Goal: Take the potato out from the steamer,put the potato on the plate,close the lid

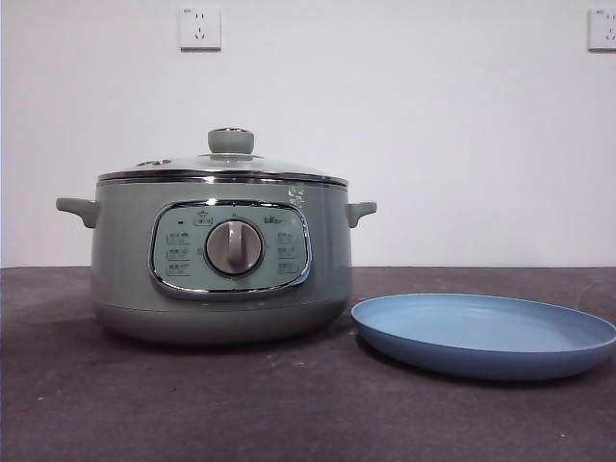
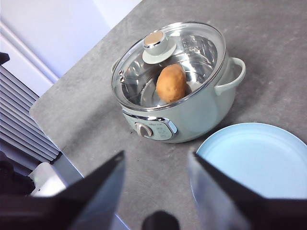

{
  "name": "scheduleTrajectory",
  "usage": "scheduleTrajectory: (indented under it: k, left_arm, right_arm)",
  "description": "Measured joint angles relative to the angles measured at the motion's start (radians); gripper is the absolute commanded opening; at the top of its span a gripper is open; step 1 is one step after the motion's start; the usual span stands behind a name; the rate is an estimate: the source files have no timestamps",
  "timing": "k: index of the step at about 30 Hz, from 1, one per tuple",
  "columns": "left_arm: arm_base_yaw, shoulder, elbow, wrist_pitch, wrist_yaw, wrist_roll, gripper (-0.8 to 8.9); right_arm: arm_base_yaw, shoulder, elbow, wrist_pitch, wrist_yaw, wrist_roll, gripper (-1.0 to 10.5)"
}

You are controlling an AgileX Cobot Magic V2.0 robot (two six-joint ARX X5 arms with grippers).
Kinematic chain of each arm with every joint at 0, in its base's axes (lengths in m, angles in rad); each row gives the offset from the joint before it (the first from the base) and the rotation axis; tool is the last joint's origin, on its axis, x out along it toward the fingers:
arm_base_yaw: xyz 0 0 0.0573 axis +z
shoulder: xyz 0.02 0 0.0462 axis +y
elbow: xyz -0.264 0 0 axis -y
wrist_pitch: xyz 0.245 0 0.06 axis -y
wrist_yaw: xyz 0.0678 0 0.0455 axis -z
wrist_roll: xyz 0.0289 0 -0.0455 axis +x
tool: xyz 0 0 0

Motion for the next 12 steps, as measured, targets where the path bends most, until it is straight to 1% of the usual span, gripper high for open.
scheduleTrajectory:
  k: [7, 12]
  left_arm:
    - [-0.011, 0.005, 0.012, 0.002, -0.002, 0.000, 6.03]
    - [-0.037, 0.056, 0.021, 0.021, -0.017, 0.003, 6.03]
  right_arm:
    - [0.000, 0.000, 0.000, 0.000, 0.000, 0.000, 6.5]
    - [0.000, 0.000, 0.000, 0.000, 0.000, 0.004, 6.5]
